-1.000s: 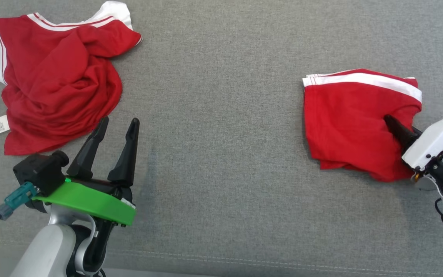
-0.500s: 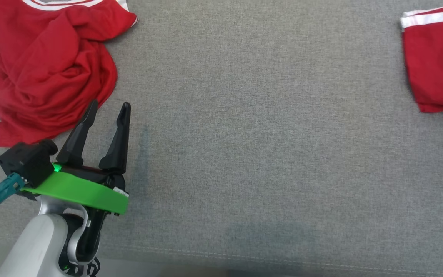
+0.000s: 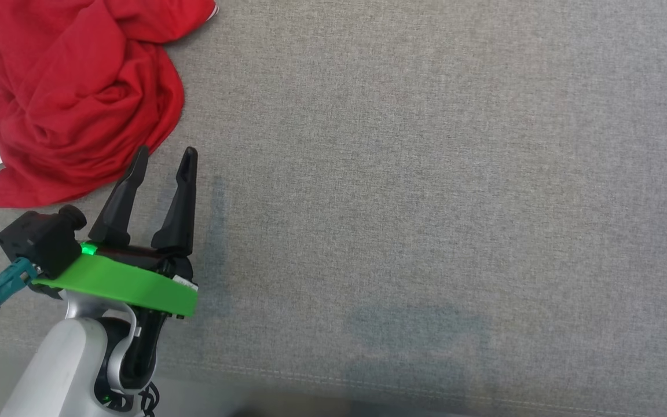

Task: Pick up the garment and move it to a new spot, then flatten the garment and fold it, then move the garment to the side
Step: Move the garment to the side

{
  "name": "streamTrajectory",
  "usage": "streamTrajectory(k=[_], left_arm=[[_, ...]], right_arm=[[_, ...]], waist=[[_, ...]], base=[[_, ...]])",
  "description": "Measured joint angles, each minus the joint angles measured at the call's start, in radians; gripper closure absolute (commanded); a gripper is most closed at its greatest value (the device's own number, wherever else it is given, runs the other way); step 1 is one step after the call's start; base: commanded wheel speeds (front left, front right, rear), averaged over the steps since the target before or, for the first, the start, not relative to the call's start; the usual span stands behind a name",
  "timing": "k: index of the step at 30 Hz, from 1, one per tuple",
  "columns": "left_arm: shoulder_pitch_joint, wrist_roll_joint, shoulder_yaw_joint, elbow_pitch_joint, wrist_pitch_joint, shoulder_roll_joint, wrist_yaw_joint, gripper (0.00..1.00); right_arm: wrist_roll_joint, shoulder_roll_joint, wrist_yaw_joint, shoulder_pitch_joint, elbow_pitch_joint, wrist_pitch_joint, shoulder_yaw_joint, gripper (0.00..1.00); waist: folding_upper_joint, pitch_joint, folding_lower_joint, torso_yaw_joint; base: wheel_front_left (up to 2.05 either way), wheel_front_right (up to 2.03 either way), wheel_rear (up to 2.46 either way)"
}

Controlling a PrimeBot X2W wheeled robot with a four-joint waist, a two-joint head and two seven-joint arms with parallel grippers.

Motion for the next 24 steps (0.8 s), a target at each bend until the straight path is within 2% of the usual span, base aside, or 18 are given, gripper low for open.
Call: streamTrajectory(k=[3,8,12,16,24], left_arm=[[0.0,-0.001,-0.005,0.012,-0.006,-0.005,-0.003,0.0],[0.0,-0.009,0.003,0.05,-0.03,-0.015,-0.012,0.0],[0.002,-0.017,0.03,0.092,-0.048,-0.014,-0.012,0.0],[0.006,-0.027,0.047,0.113,-0.051,0.002,-0.012,0.0],[0.057,-0.051,0.063,0.135,-0.06,0.001,-0.012,0.0]], right_arm=[[-0.025,0.032,0.0,0.0,0.008,-0.042,0.011,0.0],[-0.071,0.091,0.0,0.0,-0.002,-0.182,-0.006,0.0],[-0.101,0.138,0.0,0.018,0.002,-0.223,0.031,0.0],[-0.134,0.146,0.0,0.072,0.032,-0.228,0.055,0.0],[-0.136,0.143,0.0,0.098,0.03,-0.294,0.025,0.0]], waist=[[0.0,-0.009,0.0,-0.005],[0.0,-0.04,0.0,-0.013],[0.0,-0.076,0.0,-0.026],[0.0,-0.116,0.0,-0.05],[0.0,-0.197,0.0,-0.106]], base=[[0.0,0.0,0.0],[0.0,0.0,0.0],[0.0,0.0,0.0],[0.0,0.0,0.0],[0.0,0.0,0.0]])
